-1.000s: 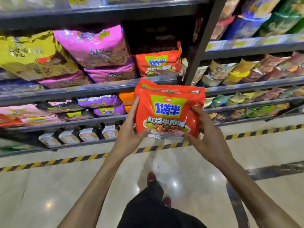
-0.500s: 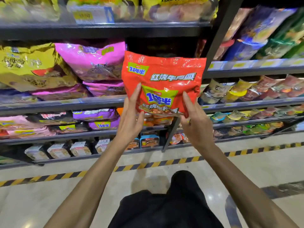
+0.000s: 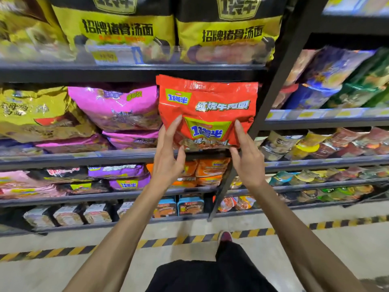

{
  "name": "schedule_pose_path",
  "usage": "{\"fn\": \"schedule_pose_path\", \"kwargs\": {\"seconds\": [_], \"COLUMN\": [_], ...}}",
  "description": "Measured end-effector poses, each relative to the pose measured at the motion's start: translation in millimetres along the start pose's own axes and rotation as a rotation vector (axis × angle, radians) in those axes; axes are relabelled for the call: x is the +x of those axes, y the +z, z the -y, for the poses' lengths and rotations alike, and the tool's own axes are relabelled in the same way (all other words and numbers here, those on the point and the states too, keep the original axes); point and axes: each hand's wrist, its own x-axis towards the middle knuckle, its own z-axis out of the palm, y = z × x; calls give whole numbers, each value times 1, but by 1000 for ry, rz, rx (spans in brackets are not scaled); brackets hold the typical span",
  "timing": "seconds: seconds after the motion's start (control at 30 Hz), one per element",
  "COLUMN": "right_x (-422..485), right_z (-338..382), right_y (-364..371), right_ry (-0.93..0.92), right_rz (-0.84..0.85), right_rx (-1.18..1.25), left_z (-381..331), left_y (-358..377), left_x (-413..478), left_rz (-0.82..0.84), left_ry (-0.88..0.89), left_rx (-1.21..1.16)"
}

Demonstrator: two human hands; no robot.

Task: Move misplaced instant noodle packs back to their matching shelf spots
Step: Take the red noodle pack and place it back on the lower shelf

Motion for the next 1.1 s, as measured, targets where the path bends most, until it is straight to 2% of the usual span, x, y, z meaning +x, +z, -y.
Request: {"fn": "schedule_pose_path", "kwargs": {"seconds": [0.47, 0.7, 0.9, 1.1], "right_x": [47, 44, 35, 46], "right_z": [-28, -29, -38, -37], "right_y": [38, 41, 42, 55], "right_ry": [9, 75, -73, -27], "right_rz": [-105, -92, -176, -245], "right_rx": [76, 145, 154, 114], "left_z": [19, 14, 17, 21], "left_y": [21, 26, 29, 42], "left_x": [44, 43, 32, 48], "left_rz": [-37, -77, -119, -188], "left_ry": [7, -30, -13, 2], "left_rx": [23, -1, -79, -99]}}
